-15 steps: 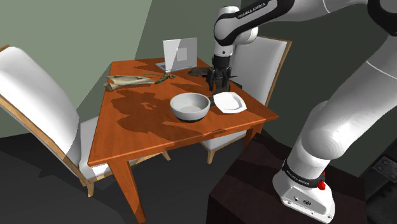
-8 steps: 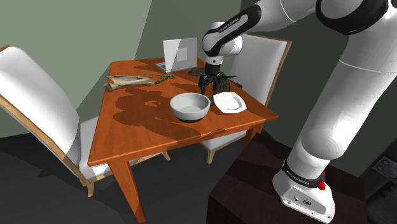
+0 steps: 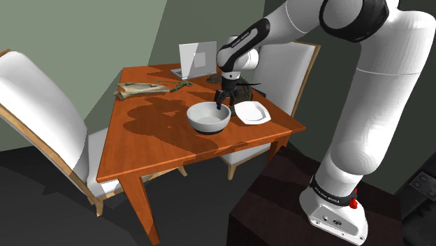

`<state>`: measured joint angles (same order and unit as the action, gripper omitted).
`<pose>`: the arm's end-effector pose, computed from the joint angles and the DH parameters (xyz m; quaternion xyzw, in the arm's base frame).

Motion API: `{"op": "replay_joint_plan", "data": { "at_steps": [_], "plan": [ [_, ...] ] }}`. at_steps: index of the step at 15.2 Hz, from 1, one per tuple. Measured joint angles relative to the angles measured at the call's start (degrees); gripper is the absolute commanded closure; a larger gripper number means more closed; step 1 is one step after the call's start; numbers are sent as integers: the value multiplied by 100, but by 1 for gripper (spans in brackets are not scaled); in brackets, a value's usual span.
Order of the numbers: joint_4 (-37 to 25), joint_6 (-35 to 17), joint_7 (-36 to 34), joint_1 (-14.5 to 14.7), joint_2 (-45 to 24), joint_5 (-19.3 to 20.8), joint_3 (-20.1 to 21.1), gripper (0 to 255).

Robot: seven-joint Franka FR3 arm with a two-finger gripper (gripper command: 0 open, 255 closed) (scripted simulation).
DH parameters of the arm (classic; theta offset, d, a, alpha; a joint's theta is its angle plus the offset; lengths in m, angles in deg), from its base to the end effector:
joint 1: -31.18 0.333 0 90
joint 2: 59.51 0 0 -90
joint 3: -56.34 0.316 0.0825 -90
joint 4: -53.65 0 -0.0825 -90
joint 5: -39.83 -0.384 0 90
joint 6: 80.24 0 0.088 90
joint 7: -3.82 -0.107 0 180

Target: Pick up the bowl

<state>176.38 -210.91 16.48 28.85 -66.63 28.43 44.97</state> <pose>0.5440 -0.1265 0.3495 -0.9953 0.0723 -0.0233 0.0600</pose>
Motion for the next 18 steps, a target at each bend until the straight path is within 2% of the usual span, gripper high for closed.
{"op": "replay_joint_plan", "data": {
  "at_steps": [2, 3, 13, 18],
  "plan": [
    [43, -117, 35, -2, -78, -40, 8, 0],
    [59, -150, 47, -4, -95, -50, 9, 255],
    [67, -177, 58, -5, -113, -61, 11, 255],
    [-24, 88, -40, 9, 66, 33, -1, 255]
  ]
}}
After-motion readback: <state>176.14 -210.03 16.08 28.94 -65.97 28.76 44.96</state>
